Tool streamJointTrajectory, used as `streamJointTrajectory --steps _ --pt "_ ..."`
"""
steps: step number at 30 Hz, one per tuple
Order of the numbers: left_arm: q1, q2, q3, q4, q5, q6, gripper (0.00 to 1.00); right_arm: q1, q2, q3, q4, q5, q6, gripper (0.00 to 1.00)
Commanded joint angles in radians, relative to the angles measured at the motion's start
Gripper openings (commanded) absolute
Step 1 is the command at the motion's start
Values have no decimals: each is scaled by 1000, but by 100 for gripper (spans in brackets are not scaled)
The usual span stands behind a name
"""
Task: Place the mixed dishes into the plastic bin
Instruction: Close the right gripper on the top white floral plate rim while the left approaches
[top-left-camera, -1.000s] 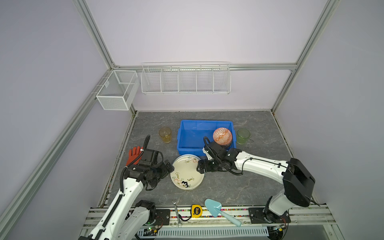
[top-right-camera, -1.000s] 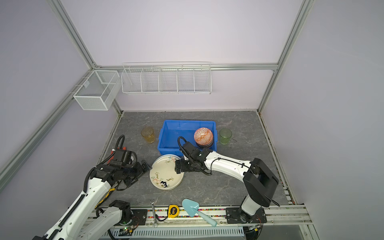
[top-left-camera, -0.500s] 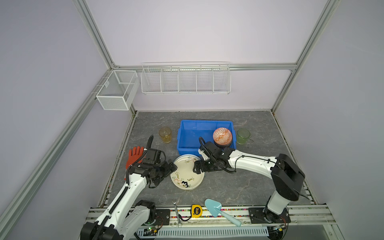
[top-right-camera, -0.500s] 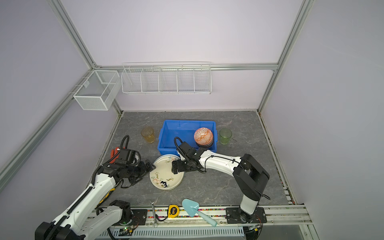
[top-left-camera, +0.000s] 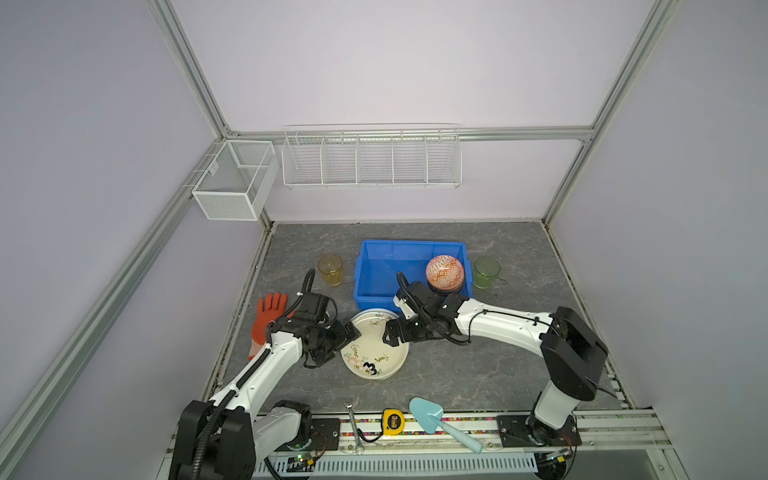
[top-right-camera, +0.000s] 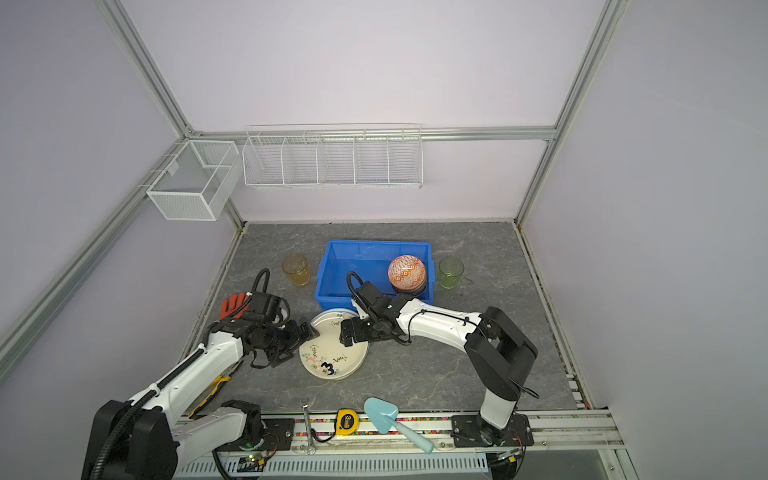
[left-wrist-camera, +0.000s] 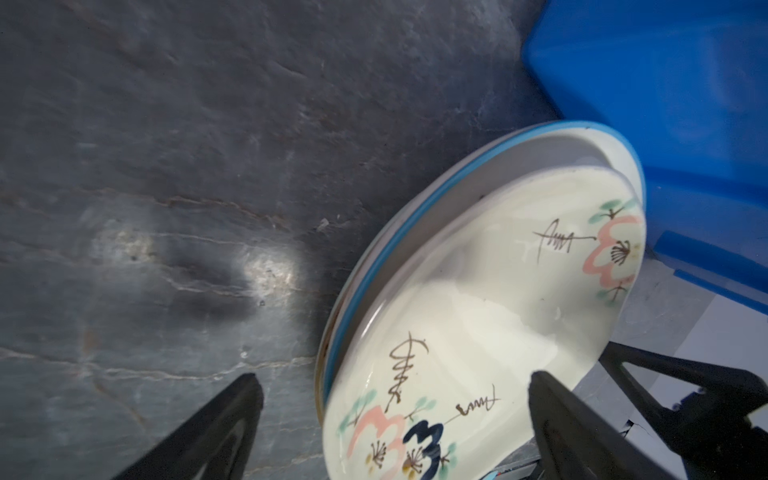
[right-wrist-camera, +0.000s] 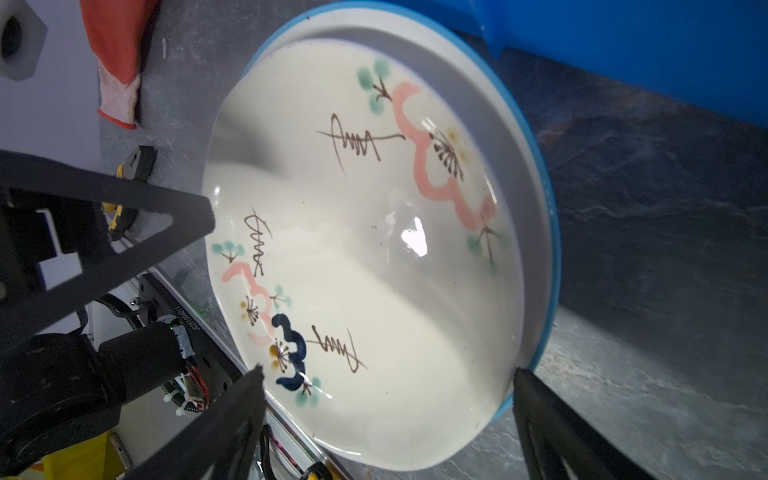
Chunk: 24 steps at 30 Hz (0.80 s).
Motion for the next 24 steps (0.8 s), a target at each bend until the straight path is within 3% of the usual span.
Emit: streamJointTrajectory --steps 1,24 --pt "4 11 -8 48 19 14 100 7 24 23 -18 -5 -14 94" --pt "3 -46 -62 101 21 10 100 54 76 78 19 -3 41 94"
